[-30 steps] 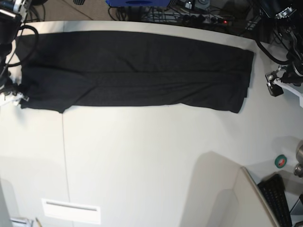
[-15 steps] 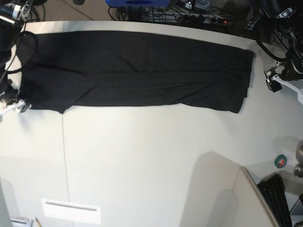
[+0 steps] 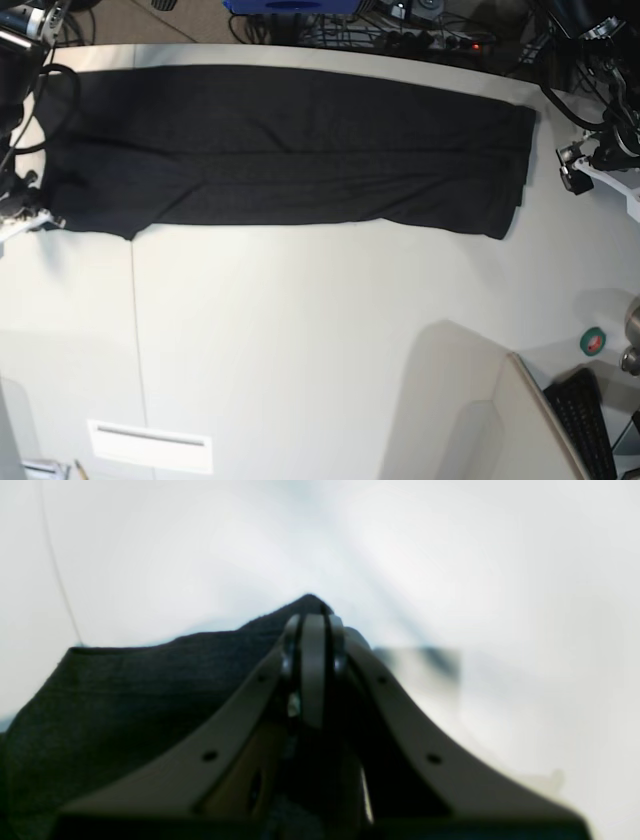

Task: Layout the t-shirt on the table in an organized manner, then fold the t-shirt properly
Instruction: 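Move both grippers to the ends of the folded shirt strip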

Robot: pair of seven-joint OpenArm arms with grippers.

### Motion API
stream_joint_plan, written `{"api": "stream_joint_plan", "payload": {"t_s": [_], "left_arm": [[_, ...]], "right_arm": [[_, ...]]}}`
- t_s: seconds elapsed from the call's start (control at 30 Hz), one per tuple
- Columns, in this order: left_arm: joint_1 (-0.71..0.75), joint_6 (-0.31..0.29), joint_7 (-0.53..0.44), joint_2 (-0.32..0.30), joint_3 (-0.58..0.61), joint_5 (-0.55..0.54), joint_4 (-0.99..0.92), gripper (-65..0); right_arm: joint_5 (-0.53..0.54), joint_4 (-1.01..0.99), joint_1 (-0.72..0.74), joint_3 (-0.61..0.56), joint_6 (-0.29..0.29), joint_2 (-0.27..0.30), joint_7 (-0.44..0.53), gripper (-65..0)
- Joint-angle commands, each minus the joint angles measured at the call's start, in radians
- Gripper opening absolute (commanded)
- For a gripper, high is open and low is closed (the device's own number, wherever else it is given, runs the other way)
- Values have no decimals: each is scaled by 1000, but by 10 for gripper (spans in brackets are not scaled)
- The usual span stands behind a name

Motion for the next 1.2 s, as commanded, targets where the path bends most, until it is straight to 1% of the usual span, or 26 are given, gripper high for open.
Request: {"api": "stream_joint_plan", "payload": {"t_s": [0.0, 0.1, 0.13, 0.23, 0.3, 0.43, 0.57, 0.67, 0.77, 0.9, 0.97, 1.03, 1.07, 1.1, 1.17], "left_arm": [[-5, -3, -17, -19, -2, -3, 14, -87], [-7, -3, -17, -19, -2, -3, 14, -87], [-7, -3, -17, -19, -2, -3, 14, -87], [-7, -3, -17, -19, -2, -3, 14, -87], [-7, -3, -17, -19, -2, -3, 14, -87], [-8, -3, -17, -19, -2, -3, 14, -87], [-10, 1, -17, -19, -2, -3, 14, -87], [-10, 1, -17, -19, -2, -3, 14, -87], [-10, 1, -17, -19, -2, -3, 14, -87], [-10, 1, -17, -20, 0, -3, 14, -87], [-11, 1, -17, -20, 0, -3, 14, -87], [-11, 1, -17, -20, 0, -3, 14, -87], [-13, 1, -17, -20, 0, -3, 14, -87], [-19, 1, -17, -20, 0, -3, 14, -87], [-22, 1, -17, -20, 1, -3, 14, -87]], "right_arm": [[7, 21, 10, 5, 6, 17, 18, -650], [7, 27, 7, 10, 3, 3, 18, -650], [7, 27, 5, 30, 3, 0, 14, -650], [7, 29, 5, 94, 4, -3, -62, -650], [7, 58, 5, 122, 6, -17, -103, -650], [7, 243, -68, 128, 6, -56, -164, -650], [7, 461, -144, 133, 6, -113, -290, -650], [7, 579, -196, 128, 6, -145, -356, -650], [7, 656, -245, 125, 6, -173, -408, -650], [7, 679, -299, 122, 7, -202, -436, -650], [7, 679, -319, 122, 36, -214, -450, -650], [7, 681, -332, 122, 92, -227, -474, -650], [7, 679, -337, 122, 110, -228, -491, -650], [7, 679, -338, 122, 121, -230, -508, -650], [7, 676, -340, 122, 124, -239, -545, -650]]}}
